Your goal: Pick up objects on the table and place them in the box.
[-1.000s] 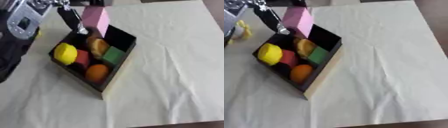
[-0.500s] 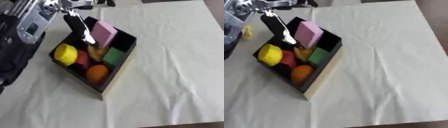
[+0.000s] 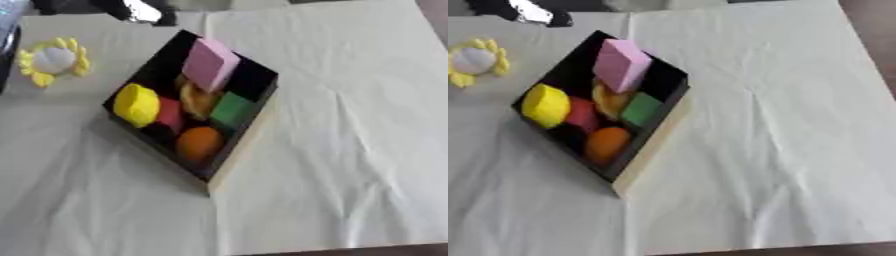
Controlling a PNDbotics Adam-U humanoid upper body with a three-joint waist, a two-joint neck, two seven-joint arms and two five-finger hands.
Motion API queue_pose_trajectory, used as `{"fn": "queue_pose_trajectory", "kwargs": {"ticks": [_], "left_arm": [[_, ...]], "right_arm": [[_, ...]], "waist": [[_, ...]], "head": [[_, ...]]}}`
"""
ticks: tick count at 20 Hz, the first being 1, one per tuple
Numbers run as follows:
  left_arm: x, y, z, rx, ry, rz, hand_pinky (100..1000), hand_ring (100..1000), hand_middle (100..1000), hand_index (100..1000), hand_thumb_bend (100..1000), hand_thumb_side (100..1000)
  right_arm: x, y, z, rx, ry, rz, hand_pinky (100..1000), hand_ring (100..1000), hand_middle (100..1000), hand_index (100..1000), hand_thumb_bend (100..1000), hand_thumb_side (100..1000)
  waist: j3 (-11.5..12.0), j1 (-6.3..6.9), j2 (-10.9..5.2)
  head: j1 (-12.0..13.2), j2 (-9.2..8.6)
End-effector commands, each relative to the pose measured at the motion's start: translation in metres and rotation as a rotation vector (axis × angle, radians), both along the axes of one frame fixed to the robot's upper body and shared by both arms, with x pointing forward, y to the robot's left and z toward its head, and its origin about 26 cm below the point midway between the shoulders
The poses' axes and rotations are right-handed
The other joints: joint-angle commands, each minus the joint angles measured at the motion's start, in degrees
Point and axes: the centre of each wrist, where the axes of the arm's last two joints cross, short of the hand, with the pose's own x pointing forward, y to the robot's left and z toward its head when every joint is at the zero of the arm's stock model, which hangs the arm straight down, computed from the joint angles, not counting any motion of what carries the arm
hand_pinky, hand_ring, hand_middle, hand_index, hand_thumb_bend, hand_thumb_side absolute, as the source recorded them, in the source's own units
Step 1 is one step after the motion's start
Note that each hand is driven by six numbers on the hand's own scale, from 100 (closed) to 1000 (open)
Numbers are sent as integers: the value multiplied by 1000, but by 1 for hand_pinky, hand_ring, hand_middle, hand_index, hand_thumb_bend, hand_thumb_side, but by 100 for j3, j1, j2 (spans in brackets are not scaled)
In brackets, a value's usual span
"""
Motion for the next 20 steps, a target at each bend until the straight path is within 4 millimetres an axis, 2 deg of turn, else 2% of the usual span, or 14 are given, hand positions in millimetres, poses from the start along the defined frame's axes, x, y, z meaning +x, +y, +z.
{"fn": "queue_pose_trajectory", "kwargs": {"ticks": [1, 7, 11, 16, 20], "left_arm": [[2, 44, 9, -32, -9, 202, 923, 886, 830, 911, 621, 331], [40, 114, -31, -21, 166, 552, 937, 912, 859, 922, 711, 288], [55, 145, -49, -44, 247, 666, 943, 917, 870, 931, 711, 279], [65, 167, -61, -94, 301, 712, 948, 923, 878, 934, 711, 259], [69, 178, -67, -135, 308, 752, 940, 916, 867, 930, 668, 228]], "right_arm": [[-8, -4, 10, -17, -36, -20, 815, 740, 691, 714, 100, 281], [-7, -4, 9, -17, -28, -22, 815, 739, 690, 714, 100, 289], [-7, -5, 9, -12, -30, -24, 815, 739, 690, 713, 100, 283], [-8, -5, 10, -6, -42, -22, 815, 737, 689, 711, 100, 308], [-9, -5, 13, -1, -58, -24, 814, 736, 687, 709, 100, 316]], "waist": [[24, 11, -234], [19, -23, -209], [-23, -37, -153], [-151, -24, -5], [-241, -9, 162]], "head": [[-14, 8], [72, 15], [152, -6], [272, -137], [392, -279]]}}
